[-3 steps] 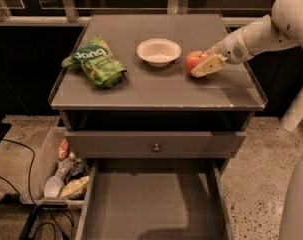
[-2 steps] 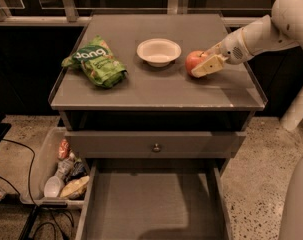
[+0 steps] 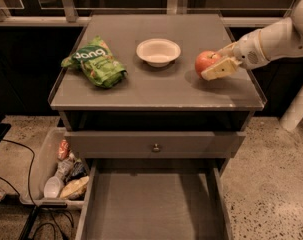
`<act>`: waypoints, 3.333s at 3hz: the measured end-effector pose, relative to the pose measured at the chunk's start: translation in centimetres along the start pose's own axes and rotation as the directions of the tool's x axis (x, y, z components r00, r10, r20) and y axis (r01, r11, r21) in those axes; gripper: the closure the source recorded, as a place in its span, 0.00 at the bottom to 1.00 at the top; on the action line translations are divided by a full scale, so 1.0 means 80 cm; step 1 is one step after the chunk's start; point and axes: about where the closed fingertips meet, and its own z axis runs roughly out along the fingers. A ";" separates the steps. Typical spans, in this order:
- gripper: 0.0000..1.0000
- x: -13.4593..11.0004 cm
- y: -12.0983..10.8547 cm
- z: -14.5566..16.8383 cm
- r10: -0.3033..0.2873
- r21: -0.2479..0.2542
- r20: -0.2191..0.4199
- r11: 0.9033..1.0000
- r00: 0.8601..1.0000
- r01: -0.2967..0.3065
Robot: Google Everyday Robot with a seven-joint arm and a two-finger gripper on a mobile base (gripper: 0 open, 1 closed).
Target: Place apple into middle drawer
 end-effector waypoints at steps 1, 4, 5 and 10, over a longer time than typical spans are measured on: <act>1.00 -0.004 0.035 -0.044 -0.055 0.036 0.048 0.998 0.997 0.053; 1.00 0.067 0.174 -0.139 -0.123 0.083 0.127 0.990 0.984 0.113; 1.00 0.071 0.180 -0.135 -0.125 0.073 0.124 0.990 0.984 0.117; 1.00 0.270 0.328 0.025 -0.035 -0.026 0.017 0.999 0.999 0.036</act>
Offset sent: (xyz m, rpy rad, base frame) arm -0.1453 -0.0297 0.0568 0.0263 -0.2239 0.0416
